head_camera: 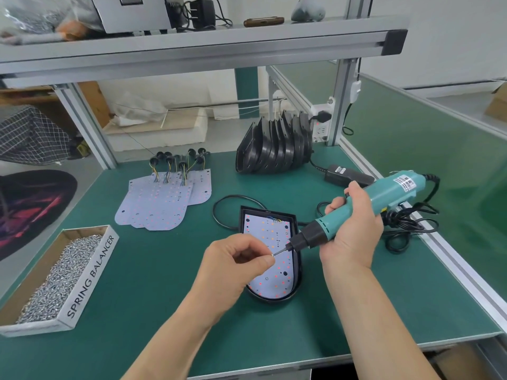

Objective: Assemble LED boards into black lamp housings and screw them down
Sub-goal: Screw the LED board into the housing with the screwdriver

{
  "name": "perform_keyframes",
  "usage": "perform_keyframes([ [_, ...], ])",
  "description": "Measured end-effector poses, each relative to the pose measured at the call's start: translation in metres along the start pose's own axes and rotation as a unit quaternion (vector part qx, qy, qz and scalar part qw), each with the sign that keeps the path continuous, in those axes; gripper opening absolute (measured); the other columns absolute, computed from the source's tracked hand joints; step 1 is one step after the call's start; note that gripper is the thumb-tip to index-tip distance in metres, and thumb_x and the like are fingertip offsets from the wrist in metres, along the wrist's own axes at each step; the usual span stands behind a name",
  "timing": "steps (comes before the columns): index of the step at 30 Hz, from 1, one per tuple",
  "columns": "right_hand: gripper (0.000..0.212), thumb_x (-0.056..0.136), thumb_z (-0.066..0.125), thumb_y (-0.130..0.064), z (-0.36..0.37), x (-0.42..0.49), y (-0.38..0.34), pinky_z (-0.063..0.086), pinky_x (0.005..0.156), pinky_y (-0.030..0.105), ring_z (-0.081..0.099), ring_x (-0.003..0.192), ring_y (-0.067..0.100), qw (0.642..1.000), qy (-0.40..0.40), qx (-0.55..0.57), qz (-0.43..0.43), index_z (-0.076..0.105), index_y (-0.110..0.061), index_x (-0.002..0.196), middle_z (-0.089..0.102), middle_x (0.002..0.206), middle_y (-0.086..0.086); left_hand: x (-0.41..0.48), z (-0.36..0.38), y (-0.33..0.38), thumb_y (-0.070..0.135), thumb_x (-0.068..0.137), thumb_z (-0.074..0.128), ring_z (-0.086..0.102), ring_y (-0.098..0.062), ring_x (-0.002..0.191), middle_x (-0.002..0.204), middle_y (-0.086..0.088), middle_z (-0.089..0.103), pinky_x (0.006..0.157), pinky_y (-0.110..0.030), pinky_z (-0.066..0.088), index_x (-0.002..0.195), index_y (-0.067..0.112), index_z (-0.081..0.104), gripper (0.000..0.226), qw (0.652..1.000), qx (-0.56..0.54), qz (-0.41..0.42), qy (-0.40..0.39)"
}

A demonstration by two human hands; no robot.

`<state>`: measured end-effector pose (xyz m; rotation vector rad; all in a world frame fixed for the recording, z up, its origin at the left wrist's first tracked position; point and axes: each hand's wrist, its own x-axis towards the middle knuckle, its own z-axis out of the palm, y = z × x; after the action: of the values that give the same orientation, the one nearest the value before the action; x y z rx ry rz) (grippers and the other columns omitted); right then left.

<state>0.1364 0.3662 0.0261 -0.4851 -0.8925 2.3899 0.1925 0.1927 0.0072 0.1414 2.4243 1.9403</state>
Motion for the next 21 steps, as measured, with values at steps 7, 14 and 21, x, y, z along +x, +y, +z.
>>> perform_keyframes([
  [7, 0.016, 0.092, 0.066, -0.015, -0.0017, -0.0003, 0.0023, 0.044, 0.046, 0.019, 0.049, 0.044, 0.008, 1.0, 0.003, -0.01, -0.009, 0.051, -0.013, 0.09, 0.053, 0.051, -0.008, 0.0001, 0.001, -0.001, 0.002, 0.082, 0.077, 0.059, -0.009, 0.063, 0.069, 0.002, 0.069, 0.063, -0.019, 0.049, 0.071, 0.018, 0.073, 0.02, 1.0, 0.009, -0.003, -0.005],
  [14, 0.017, 0.092, 0.067, -0.016, -0.0003, -0.0012, 0.002, 0.044, 0.047, 0.018, 0.049, 0.045, 0.008, 1.0, 0.002, -0.01, -0.007, 0.05, -0.012, 0.092, 0.052, 0.051, -0.008, 0.0004, -0.0003, -0.0024, 0.002, 0.082, 0.078, 0.058, -0.01, 0.063, 0.068, 0.002, 0.068, 0.062, -0.02, 0.048, 0.071, 0.019, 0.073, 0.021, 1.0, 0.013, -0.003, -0.003],
  [21, 0.017, 0.092, 0.067, -0.016, -0.0011, -0.0026, 0.0028, 0.045, 0.047, 0.018, 0.051, 0.045, 0.007, 1.0, 0.008, -0.012, -0.002, 0.05, -0.014, 0.091, 0.054, 0.051, -0.011, -0.0015, -0.0009, -0.0022, 0.002, 0.082, 0.078, 0.057, -0.01, 0.063, 0.068, 0.001, 0.068, 0.063, -0.021, 0.049, 0.07, 0.02, 0.073, 0.022, 1.0, 0.02, 0.001, 0.001],
])
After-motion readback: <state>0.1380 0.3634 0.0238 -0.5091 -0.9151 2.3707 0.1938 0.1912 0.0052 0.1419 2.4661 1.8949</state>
